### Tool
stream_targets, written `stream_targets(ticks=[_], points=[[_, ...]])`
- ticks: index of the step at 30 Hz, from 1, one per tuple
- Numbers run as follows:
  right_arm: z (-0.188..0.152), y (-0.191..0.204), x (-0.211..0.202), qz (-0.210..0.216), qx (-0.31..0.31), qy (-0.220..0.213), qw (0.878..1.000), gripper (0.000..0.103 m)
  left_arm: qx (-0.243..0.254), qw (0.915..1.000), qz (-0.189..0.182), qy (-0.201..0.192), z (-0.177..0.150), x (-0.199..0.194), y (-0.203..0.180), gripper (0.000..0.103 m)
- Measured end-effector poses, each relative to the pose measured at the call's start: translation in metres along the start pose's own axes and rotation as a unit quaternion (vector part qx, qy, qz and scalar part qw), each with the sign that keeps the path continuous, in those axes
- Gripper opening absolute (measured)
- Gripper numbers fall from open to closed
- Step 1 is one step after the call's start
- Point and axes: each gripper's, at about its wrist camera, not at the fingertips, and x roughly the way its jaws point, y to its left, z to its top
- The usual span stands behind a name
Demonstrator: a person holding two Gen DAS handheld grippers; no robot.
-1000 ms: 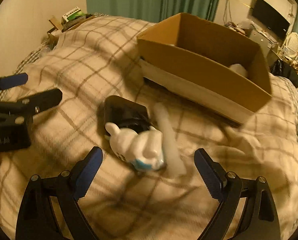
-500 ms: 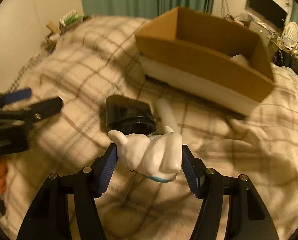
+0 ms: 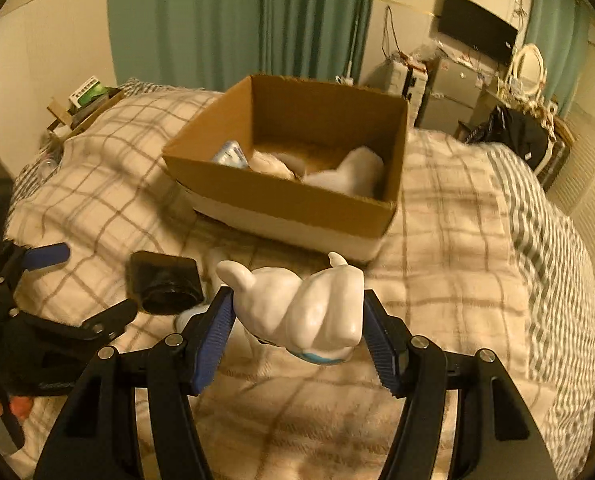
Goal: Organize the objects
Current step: 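Grasp the white hand-shaped figurine with the right tool while the left tool grasps the black cup, then carry figurine and black cup into the box and open both tools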
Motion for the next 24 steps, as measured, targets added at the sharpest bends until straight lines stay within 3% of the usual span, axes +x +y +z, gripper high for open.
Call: stream_targets(ticks=[3, 5, 8, 10, 16, 21, 24], points=[[-0.005, -0.002, 0.004, 0.0, 0.001, 0.004, 1.0, 0.062, 0.011, 0.9998, 0.005, 0.018, 0.009, 0.019, -0.012, 0.102], [-0.007, -0.003, 0.006, 0.006, 0.003, 0.003, 1.0, 0.062, 0.016, 0.9994, 0.008, 0.03, 0.012, 0.03, -0.018, 0.096], [-0.009, -0.005, 0.006, 0.013, 0.008, 0.001, 1.0, 0.062, 0.024, 0.9986, 0.003, 0.048, 0.013, 0.043, -0.023, 0.078], [-0.01, -0.006, 0.007, 0.019, 0.013, 0.002, 1.0, 0.062, 0.032, 0.9979, 0.001, 0.056, 0.012, 0.047, -0.027, 0.054], [-0.013, -0.008, 0.003, 0.024, 0.022, 0.0, 0.999, 0.062, 0.037, 0.9978, -0.002, 0.054, 0.008, 0.041, -0.027, 0.02], [-0.016, -0.005, -0.015, 0.022, 0.023, -0.008, 0.999, 0.062, 0.012, 0.9988, -0.025, 0.04, 0.004, 0.022, -0.017, 0.011], [-0.016, -0.004, -0.027, 0.019, 0.023, -0.015, 0.999, 0.062, 0.003, 0.9992, -0.034, 0.021, 0.003, 0.004, -0.012, 0.01]])
